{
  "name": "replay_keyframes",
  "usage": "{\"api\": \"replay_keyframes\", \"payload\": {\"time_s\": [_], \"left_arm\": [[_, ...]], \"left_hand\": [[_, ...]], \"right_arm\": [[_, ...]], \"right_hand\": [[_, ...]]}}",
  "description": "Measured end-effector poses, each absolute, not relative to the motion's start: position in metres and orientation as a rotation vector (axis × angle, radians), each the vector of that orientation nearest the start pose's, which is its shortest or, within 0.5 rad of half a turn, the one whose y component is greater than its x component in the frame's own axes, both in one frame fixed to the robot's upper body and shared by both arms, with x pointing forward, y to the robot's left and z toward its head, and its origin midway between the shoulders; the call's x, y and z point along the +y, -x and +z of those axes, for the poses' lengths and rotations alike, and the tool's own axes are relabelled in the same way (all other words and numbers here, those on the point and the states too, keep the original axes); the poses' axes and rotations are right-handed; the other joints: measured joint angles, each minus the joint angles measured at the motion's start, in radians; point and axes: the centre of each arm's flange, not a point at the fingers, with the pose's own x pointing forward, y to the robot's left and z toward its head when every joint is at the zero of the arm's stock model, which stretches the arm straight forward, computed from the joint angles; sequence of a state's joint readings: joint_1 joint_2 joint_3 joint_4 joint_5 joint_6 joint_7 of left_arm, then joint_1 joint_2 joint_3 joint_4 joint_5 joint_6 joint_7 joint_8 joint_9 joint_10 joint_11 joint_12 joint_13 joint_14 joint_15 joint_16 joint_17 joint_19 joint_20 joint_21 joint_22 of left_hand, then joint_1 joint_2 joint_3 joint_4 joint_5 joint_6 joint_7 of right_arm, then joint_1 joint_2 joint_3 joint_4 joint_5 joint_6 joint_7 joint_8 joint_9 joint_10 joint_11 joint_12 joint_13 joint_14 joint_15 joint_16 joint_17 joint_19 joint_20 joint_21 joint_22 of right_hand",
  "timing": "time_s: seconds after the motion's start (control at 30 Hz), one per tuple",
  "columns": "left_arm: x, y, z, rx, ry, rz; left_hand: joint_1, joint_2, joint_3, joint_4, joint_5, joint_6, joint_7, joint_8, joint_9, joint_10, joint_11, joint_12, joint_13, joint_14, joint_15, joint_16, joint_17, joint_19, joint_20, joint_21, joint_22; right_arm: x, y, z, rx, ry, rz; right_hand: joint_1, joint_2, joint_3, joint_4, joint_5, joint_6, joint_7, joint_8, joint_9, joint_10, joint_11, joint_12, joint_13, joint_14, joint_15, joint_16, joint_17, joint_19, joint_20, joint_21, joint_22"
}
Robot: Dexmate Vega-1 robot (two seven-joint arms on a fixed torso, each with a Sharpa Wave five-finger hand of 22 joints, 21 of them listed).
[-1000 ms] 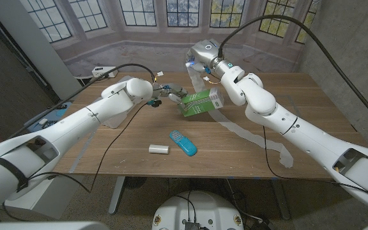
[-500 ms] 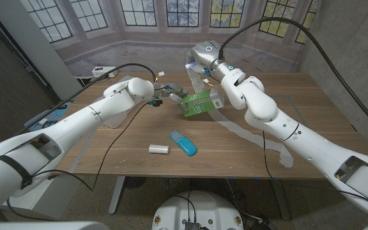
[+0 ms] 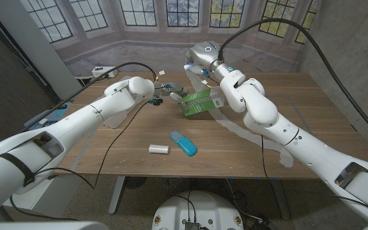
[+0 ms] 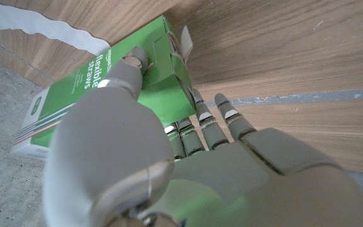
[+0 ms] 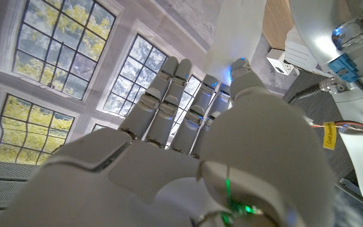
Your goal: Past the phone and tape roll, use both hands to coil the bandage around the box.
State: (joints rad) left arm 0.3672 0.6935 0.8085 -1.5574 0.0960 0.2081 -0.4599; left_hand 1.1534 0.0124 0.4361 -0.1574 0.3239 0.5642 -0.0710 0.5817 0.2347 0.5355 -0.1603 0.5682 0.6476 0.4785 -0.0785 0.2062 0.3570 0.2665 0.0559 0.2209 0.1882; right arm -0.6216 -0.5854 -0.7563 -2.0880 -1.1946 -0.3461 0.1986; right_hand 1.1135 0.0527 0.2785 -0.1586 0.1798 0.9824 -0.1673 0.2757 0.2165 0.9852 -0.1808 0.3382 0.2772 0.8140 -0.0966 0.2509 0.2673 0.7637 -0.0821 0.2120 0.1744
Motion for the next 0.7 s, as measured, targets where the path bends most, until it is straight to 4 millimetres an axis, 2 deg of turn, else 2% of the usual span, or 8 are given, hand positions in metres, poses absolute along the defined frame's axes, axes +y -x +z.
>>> {"api": "replay_keyframes", "payload": {"time_s": [0.7], "left_arm": [[0.153,-0.649,0.094,-0.401,-1.241,-0.494]], "left_hand": [[0.000,0.000,0.000,0.000,-0.001,-0.002,0.002,0.001,0.000,-0.003,0.003,0.007,0.000,0.000,0.000,0.000,0.003,0.003,0.003,0.000,0.000]], "right_arm": [[-0.045,-0.457,0.117,-1.066,1.684,-0.249]], "right_hand": [[0.000,0.000,-0.008,0.003,0.000,-0.006,0.005,-0.003,-0.001,0.000,0.000,0.000,0.003,0.003,-0.003,0.000,0.005,0.000,0.000,0.000,0.000]]}}
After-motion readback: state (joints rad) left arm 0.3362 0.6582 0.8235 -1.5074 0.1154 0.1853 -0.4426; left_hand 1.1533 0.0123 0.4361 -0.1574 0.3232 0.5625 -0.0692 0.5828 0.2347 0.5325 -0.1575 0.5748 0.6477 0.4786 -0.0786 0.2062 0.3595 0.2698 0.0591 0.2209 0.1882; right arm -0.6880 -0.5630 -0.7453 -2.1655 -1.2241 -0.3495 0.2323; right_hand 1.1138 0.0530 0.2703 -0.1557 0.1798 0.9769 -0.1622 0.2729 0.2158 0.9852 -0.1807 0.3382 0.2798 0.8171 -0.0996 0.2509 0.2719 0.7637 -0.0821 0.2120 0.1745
